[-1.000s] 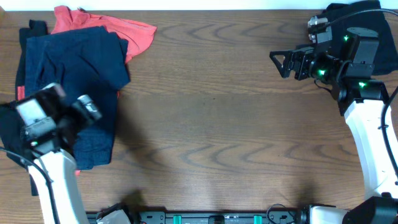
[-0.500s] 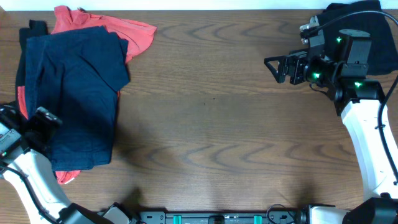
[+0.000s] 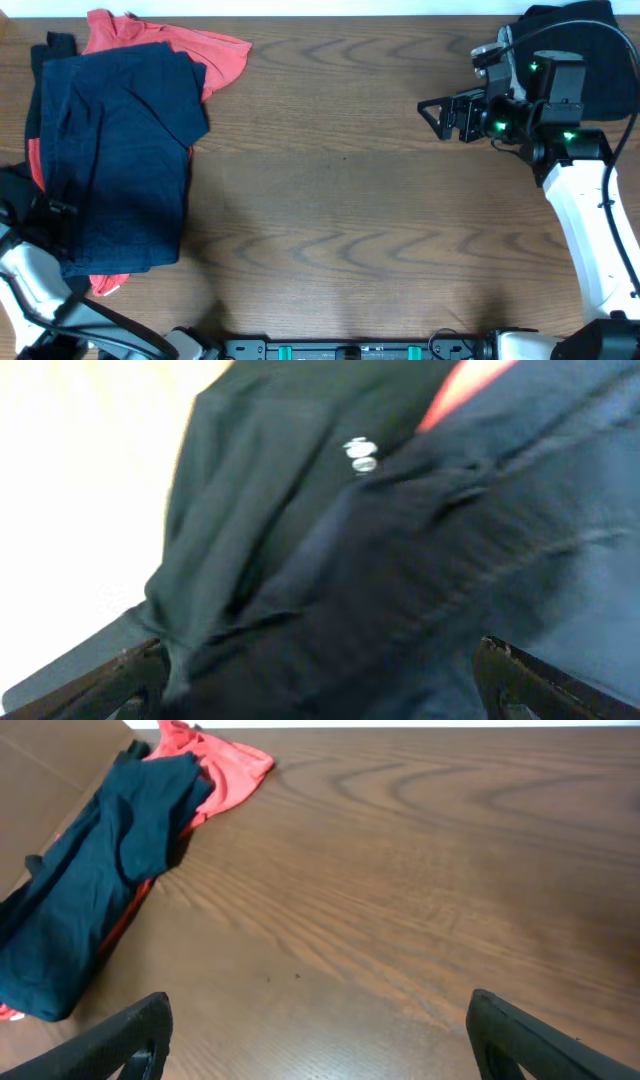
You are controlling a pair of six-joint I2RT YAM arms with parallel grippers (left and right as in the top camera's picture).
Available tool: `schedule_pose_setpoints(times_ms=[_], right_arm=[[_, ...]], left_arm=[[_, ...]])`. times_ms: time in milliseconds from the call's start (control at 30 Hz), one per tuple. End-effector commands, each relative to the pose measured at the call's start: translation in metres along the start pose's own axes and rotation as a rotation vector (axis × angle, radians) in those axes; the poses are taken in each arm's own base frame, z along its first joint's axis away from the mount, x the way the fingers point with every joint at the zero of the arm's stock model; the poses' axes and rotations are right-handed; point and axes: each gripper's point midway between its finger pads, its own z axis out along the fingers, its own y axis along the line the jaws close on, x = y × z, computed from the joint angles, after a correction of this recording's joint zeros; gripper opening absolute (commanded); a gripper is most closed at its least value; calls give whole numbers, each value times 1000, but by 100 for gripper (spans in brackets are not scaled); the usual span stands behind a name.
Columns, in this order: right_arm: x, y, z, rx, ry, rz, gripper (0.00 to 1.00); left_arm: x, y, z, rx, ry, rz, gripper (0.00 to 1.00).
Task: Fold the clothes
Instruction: 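Reach the left gripper into the clothes pile and grasp the navy shorts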
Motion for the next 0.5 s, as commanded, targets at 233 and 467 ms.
schedule_pose_setpoints(times_ms=[233,467], right_arm=[[-6,10,3,11,-1,-44,90],[-4,7,7,57,6,-56,84]], left_arm=[[20,13,4,-34,105,-42,59],[25,-35,-3,242,159,-49,6]])
